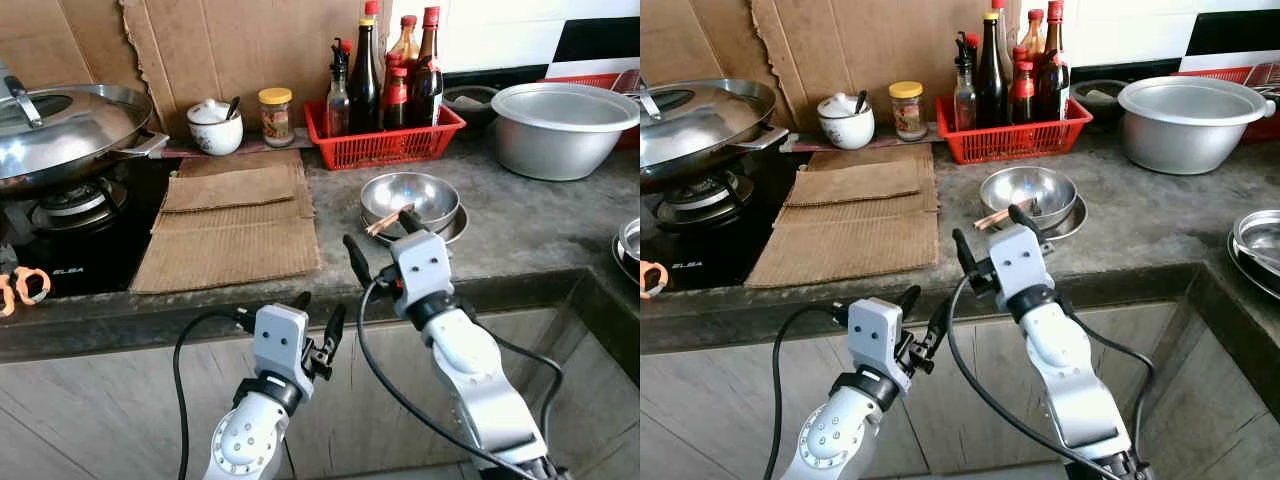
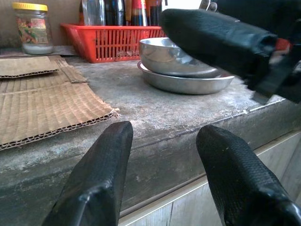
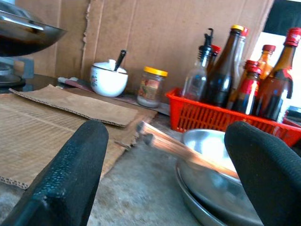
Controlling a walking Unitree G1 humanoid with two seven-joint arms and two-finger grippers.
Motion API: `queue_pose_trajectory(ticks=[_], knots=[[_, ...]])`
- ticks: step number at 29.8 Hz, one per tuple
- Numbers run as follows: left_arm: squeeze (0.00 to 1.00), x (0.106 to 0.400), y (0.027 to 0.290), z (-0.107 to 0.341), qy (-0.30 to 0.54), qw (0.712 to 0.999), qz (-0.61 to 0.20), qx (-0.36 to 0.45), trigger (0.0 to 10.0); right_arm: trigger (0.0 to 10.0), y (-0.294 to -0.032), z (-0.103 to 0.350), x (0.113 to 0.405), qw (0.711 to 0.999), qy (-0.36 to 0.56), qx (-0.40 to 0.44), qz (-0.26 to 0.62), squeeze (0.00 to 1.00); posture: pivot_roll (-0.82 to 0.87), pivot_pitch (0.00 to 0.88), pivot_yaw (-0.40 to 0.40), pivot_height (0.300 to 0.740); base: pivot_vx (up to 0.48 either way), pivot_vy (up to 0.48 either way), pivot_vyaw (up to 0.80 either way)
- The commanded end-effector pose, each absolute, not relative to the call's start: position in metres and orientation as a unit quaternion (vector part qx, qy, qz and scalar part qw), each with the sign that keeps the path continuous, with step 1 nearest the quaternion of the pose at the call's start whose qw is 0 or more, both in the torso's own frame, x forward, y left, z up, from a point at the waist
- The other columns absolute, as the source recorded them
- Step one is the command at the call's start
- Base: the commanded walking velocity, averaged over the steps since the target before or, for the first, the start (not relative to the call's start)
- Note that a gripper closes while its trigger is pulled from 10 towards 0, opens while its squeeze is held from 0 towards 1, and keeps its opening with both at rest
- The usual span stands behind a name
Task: Kitchen organization
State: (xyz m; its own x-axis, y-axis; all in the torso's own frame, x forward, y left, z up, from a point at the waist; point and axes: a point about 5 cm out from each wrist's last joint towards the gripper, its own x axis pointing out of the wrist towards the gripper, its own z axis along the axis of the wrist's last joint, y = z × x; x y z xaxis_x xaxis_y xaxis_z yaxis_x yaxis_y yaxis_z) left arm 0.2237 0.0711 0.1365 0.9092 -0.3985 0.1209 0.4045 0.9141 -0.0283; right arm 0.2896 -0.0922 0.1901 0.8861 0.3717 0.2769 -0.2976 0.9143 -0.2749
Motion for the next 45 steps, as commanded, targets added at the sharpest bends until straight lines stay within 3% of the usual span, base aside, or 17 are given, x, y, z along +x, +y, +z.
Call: queue_pose_trajectory(ticks=[1,26,27,28,30,45], knots=[[0.00,0.222,0.072,0.140,-0.067,0.976,-0.205,-0.027,10.0,10.0,-0.089,0.192,0.292,0.962,-0.171,-0.118,0.177,0.00,0.05,0.028,0.011,0.740,0.000,0.000,0.00],[0.00,0.222,0.071,0.140,-0.069,0.977,-0.202,-0.026,10.0,10.0,-0.092,0.191,0.312,0.959,-0.179,-0.147,0.165,0.00,0.05,0.023,0.003,0.740,0.000,0.000,0.00],[0.00,0.223,0.071,0.140,-0.069,0.977,-0.202,-0.027,10.0,8.5,-0.093,0.191,0.314,0.959,-0.180,-0.147,0.163,0.00,0.05,0.024,0.002,0.740,0.000,0.000,0.00],[0.00,0.223,0.071,0.140,-0.069,0.977,-0.202,-0.027,10.0,8.5,-0.093,0.191,0.314,0.959,-0.180,-0.147,0.163,0.00,0.05,0.024,0.002,0.740,0.000,0.000,0.00],[0.00,0.223,0.071,0.140,-0.070,0.977,-0.201,-0.026,10.0,0.0,-0.094,0.192,0.315,0.959,-0.181,-0.148,0.160,0.00,0.05,0.026,0.002,0.740,0.000,0.000,0.00],[0.00,0.225,0.072,0.140,-0.070,0.978,-0.196,-0.025,10.0,0.0,-0.096,0.198,0.320,0.958,-0.193,-0.151,0.149,0.00,0.05,0.035,0.003,0.740,0.000,0.000,0.00]])
